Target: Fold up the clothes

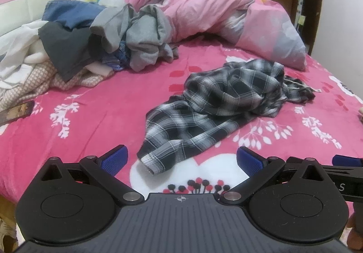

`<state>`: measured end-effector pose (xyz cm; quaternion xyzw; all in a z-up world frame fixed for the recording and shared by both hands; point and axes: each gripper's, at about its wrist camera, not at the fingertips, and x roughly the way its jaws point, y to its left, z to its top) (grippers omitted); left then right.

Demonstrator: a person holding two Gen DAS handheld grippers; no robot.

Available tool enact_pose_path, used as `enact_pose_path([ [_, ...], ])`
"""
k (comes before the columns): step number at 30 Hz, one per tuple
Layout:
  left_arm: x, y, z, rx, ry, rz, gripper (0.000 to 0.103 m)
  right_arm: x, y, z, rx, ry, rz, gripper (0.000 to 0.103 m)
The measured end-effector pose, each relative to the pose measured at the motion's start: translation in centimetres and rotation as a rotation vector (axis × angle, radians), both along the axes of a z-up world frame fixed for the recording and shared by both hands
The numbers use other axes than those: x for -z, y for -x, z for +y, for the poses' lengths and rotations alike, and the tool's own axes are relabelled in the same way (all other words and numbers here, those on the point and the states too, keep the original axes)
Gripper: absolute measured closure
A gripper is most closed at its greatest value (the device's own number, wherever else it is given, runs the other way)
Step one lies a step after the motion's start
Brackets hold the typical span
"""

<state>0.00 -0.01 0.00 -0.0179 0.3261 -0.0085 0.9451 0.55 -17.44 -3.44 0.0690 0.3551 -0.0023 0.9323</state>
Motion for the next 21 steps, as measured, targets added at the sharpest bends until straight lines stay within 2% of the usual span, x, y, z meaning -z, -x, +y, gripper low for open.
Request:
enact_pose_path([
  [7, 0.5, 0.2, 0.8, 0.0, -0.012, -0.022, 0.0, -0.4, 0.2, 0.2, 0.008, -0.005, 0.002, 0.0],
  [12, 0.4, 0.4, 1.3, -0.023, 0.001, -0.037, 0.0, -0.5, 0.4, 0.8, 0.023, 0.027, 0.013, 0.0],
  [21, 0.5, 0.7, 2.7, -0.058, 0.046, -0.003, 0.0, -0.4, 0.7, 1.0, 0.051, 0.066, 0.031, 0.0],
])
